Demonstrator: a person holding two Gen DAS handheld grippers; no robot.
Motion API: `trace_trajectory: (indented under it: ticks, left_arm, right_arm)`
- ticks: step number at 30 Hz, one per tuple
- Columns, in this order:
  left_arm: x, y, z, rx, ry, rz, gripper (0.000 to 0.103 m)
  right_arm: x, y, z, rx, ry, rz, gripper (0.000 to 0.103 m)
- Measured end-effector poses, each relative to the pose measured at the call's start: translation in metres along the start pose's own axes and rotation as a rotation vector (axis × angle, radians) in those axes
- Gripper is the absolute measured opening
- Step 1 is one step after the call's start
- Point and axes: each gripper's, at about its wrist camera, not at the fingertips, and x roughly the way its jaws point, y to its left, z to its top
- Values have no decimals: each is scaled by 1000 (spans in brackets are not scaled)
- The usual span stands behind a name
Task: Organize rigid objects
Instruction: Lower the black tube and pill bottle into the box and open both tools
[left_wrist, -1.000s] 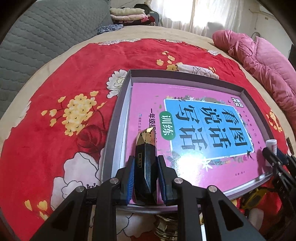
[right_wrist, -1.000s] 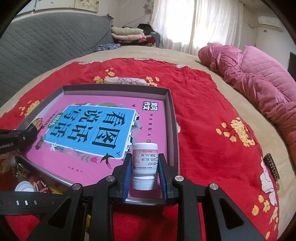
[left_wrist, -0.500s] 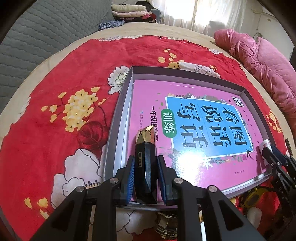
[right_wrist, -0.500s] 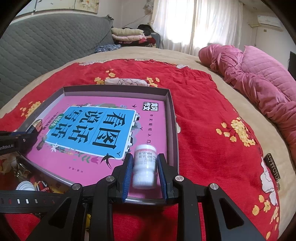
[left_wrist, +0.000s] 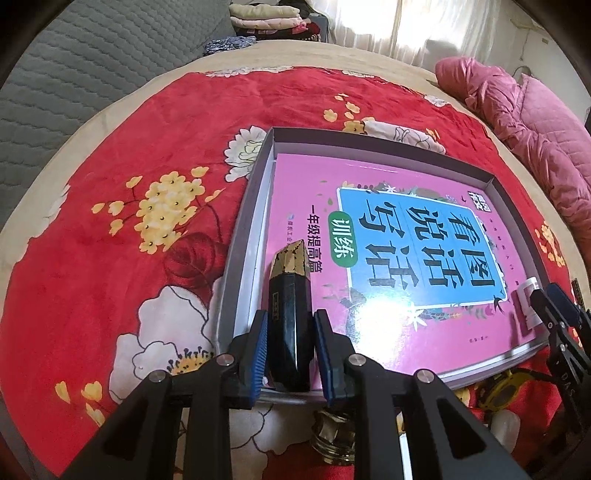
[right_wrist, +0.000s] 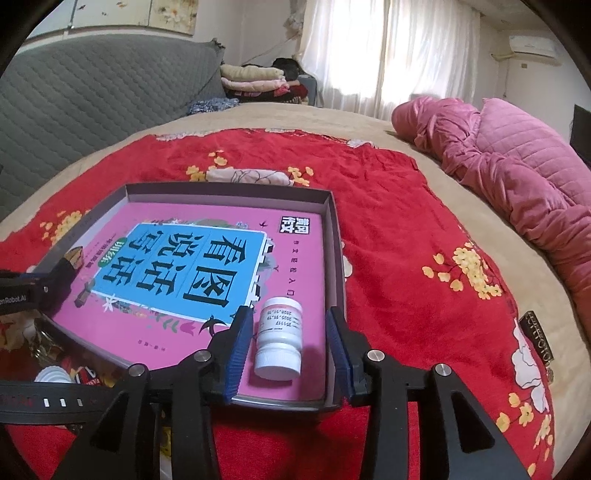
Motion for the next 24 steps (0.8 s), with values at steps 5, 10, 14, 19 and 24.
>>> trace_trajectory:
  ticks: [5,10,14,19,24]
  left_arm:
    - [-5,1,-3,-2,-7,-2,25]
    - [-12,2,-5,16,-15,-7,25]
    - [-21,0,-8,38,-37,14,25]
    - [-27,3,-9,37,-45,14,25]
    - [-33,6,-10,28,-52,12,25]
  right_arm:
    - [-2,2,0,-6,-11,2,44]
    - [-2,6,0,-16,-11,7,47]
    - [-3,7,0,-19,-20,8,47]
    - [-6,8,1,-24,-31,9,48]
    - [-8,9,2,-28,-40,14,49]
